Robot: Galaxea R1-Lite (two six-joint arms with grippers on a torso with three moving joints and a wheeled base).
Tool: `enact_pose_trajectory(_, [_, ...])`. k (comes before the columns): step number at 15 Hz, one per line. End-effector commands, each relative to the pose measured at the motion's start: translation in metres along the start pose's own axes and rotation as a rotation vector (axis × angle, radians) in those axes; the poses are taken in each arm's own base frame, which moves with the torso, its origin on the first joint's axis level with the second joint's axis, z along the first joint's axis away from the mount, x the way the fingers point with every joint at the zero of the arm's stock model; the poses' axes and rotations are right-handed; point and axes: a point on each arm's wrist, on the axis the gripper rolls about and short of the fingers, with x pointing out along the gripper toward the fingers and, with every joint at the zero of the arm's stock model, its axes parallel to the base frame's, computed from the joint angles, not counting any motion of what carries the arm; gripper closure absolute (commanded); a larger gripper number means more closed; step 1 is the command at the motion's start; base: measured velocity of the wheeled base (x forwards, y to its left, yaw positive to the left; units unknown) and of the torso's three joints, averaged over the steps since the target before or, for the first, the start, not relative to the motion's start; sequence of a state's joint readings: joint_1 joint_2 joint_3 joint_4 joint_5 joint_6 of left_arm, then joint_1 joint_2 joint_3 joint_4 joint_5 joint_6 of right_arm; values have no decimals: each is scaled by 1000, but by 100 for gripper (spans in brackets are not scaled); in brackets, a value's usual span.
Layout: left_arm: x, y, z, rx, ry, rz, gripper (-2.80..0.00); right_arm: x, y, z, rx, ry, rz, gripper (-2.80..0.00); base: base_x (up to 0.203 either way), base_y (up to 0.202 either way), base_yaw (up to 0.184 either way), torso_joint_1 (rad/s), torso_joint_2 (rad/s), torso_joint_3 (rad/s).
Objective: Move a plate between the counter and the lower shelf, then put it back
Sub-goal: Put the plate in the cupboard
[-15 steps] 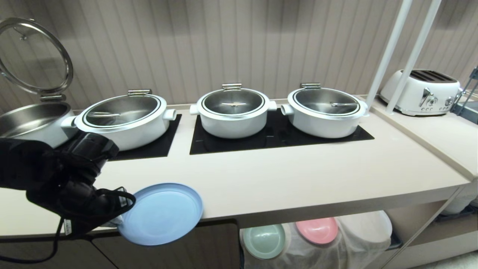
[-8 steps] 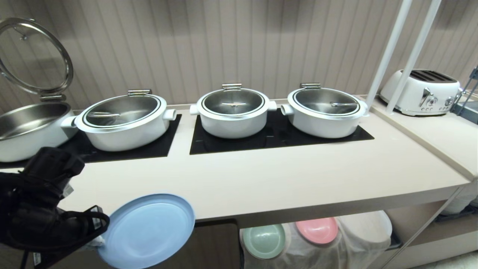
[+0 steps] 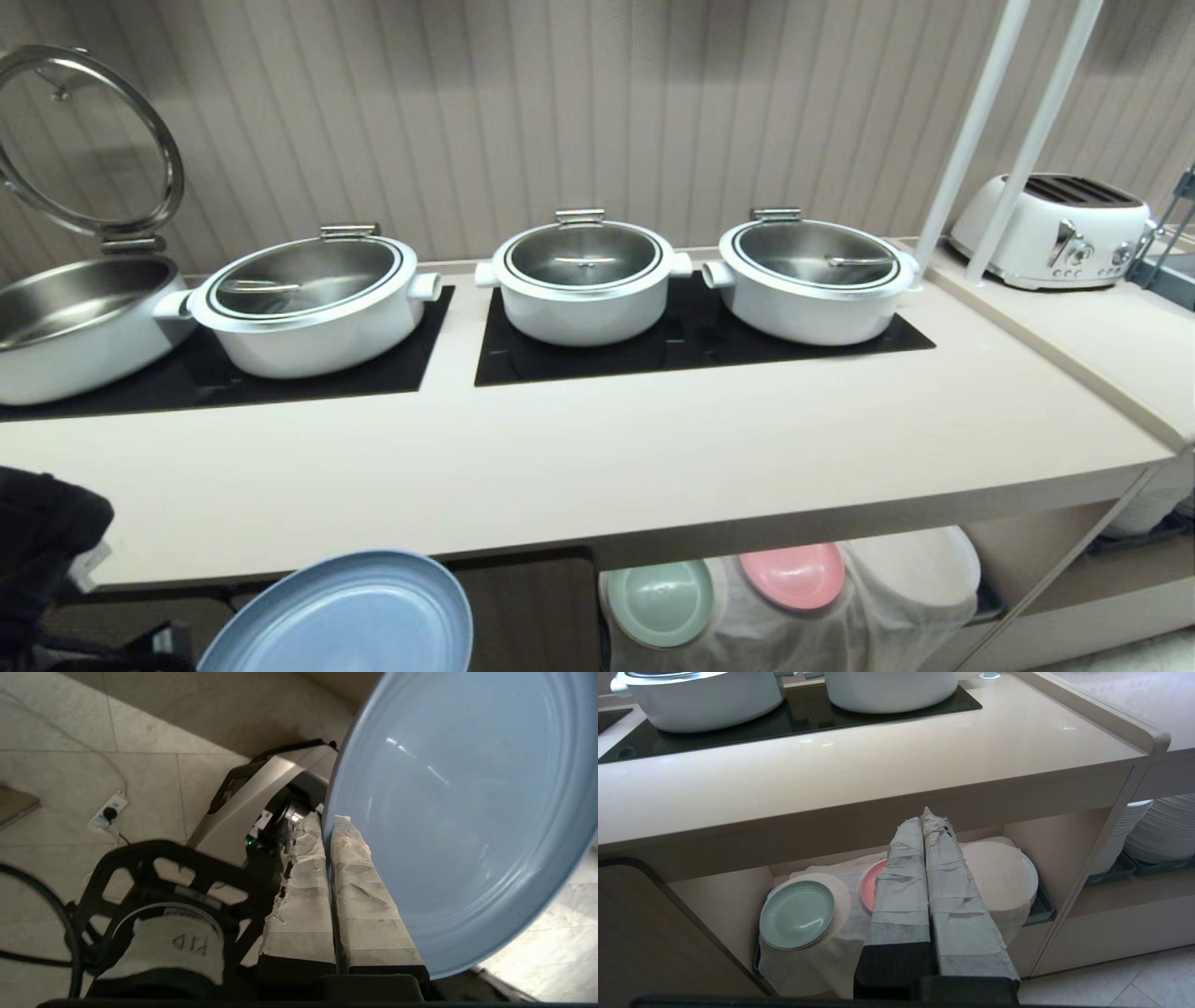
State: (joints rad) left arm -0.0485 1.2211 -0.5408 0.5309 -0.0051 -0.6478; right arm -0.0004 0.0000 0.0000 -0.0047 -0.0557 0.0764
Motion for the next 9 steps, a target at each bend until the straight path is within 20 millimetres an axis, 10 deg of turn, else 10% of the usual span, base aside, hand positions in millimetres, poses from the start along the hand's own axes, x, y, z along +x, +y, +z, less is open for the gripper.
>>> enact_pose_trajectory(1, [-6,9,-12,0,-22,-18,0,0,0,0,0,0,0,0,0,0,0,0,0,0])
enact_pose_trajectory(9, [-12,16,-24,18,-20,-48,0,0,0,0,0,0,1,0,0,0,0,0,0,0])
